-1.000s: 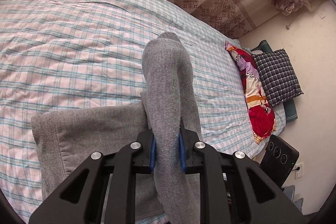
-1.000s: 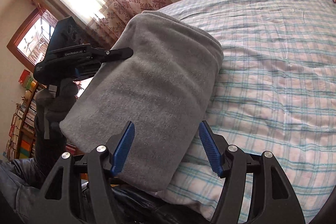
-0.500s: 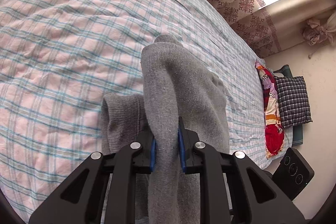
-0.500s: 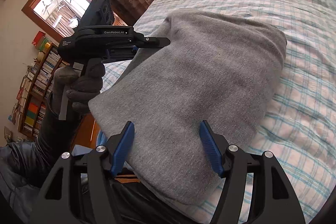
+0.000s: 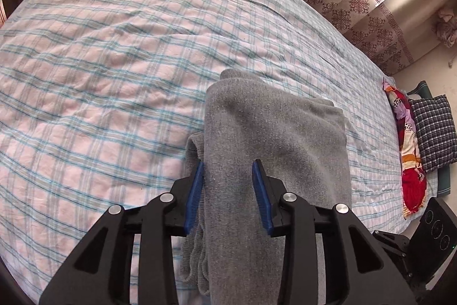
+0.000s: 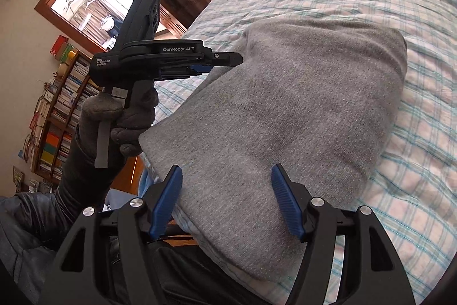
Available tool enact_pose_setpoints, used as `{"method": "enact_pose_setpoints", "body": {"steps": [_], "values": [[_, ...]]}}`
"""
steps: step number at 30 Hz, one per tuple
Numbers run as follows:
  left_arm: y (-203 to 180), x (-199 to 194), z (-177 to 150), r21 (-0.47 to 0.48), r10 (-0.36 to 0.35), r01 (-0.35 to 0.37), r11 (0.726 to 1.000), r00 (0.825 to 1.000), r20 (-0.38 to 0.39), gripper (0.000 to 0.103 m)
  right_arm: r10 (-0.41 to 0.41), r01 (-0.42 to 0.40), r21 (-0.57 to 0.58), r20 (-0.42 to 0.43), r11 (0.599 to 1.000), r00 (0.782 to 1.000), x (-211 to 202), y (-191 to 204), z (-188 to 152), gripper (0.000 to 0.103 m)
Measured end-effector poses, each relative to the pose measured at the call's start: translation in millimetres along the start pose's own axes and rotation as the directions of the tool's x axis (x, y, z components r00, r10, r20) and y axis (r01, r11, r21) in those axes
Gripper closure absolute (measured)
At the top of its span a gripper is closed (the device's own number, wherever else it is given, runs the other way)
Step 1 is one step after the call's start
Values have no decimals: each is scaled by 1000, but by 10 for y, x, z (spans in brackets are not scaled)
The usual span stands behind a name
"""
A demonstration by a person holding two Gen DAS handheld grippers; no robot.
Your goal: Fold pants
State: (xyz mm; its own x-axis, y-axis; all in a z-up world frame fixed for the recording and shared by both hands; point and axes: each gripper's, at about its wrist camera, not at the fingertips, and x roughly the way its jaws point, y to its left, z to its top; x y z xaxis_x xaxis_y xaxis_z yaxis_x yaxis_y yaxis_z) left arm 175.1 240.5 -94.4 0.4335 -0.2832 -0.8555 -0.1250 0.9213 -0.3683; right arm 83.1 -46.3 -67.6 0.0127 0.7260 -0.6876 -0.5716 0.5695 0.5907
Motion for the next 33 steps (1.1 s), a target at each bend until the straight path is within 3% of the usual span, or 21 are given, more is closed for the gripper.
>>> {"method": "enact_pose_setpoints", "body": {"steps": [3, 6, 11, 14, 16, 21, 26, 33], "values": [[-112, -219, -25, 36, 28, -31, 999, 998, 57, 60, -13, 13, 3, 26, 1000, 1000, -181, -68, -34, 38], [-350, -386, -145, 108, 12, -21, 994, 997, 78, 59, -38, 37, 26, 48, 999, 998, -337, -186, -85, 38], [-704, -383, -555, 227, -13, 10, 974, 1000, 13, 59, -56, 54, 56, 24, 997, 998, -314, -315, -193, 38], [-772, -299, -808, 279, 50, -50, 959, 999, 9, 59, -61, 61, 31, -21, 998, 998, -194, -289, -279, 37], [-718, -246, -886, 288, 79, -79, 954, 997, 11, 59, -62, 63, 18, -47, 998, 997, -137, -268, -330, 37], [-507, -156, -931, 248, 53, -53, 967, 999, 7, 59, -78, 75, -27, -108, 997, 991, -35, -181, -473, 36], [-576, -153, -975, 281, 70, -77, 956, 997, 36, 59, -79, 75, -34, -116, 997, 990, -37, -190, -503, 36], [-748, -300, -968, 299, 53, -68, 952, 997, 59, 33, -84, 81, -40, -60, 996, 995, -256, -228, -256, 37]]}}
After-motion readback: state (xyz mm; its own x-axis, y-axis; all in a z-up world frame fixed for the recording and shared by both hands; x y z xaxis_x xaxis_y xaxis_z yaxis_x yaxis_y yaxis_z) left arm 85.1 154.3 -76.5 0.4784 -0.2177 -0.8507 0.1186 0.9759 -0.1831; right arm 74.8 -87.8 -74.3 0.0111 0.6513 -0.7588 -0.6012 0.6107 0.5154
